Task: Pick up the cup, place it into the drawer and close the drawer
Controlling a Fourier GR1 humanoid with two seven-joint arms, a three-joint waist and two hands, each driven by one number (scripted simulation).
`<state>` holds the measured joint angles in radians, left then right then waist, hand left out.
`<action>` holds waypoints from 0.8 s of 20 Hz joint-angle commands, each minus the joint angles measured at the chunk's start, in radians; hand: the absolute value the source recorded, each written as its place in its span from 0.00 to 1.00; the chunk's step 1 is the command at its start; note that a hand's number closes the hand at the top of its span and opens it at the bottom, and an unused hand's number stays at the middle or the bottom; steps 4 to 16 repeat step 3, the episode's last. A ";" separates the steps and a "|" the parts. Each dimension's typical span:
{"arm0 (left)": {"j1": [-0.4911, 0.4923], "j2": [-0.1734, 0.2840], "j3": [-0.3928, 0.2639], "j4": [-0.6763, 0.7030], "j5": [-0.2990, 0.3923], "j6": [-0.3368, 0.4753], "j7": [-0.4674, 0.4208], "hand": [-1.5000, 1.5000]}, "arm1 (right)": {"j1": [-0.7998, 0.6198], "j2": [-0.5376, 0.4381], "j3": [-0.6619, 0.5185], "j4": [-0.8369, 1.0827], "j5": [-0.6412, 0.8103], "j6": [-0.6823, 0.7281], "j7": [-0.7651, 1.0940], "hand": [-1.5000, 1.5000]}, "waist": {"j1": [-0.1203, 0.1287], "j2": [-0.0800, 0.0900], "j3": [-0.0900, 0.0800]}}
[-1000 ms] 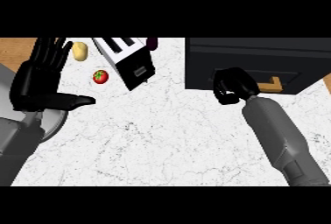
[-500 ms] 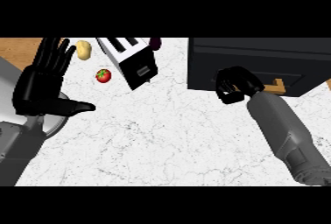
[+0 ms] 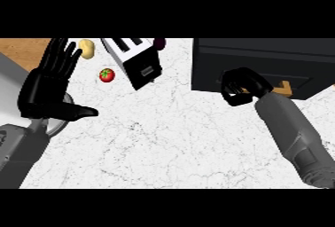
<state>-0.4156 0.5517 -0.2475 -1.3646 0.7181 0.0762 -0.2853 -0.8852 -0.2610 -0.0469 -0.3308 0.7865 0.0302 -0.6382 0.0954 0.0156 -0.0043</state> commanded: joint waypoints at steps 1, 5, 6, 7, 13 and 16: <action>0.015 -0.016 -0.006 0.014 -0.007 -0.015 -0.024 0.00 | -0.068 -0.101 -0.070 0.052 -0.020 -0.073 0.084 1.00 | 0.020 0.043 0.009; -0.010 -0.025 -0.013 0.021 -0.015 0.001 -0.006 0.00 | -0.100 -0.090 -0.073 0.053 -0.022 -0.066 0.105 1.00 | 0.013 0.039 0.008; -0.010 -0.025 -0.013 0.021 -0.015 0.001 -0.006 0.00 | -0.100 -0.090 -0.073 0.053 -0.022 -0.066 0.105 1.00 | 0.013 0.039 0.008; -0.010 -0.025 -0.013 0.021 -0.015 0.001 -0.006 0.00 | -0.100 -0.090 -0.073 0.053 -0.022 -0.066 0.105 1.00 | 0.013 0.039 0.008; -0.010 -0.025 -0.013 0.021 -0.015 0.001 -0.006 0.00 | -0.100 -0.090 -0.073 0.053 -0.022 -0.066 0.105 1.00 | 0.013 0.039 0.008; -0.010 -0.025 -0.013 0.021 -0.015 0.001 -0.006 0.00 | -0.100 -0.090 -0.073 0.053 -0.022 -0.066 0.105 1.00 | 0.013 0.039 0.008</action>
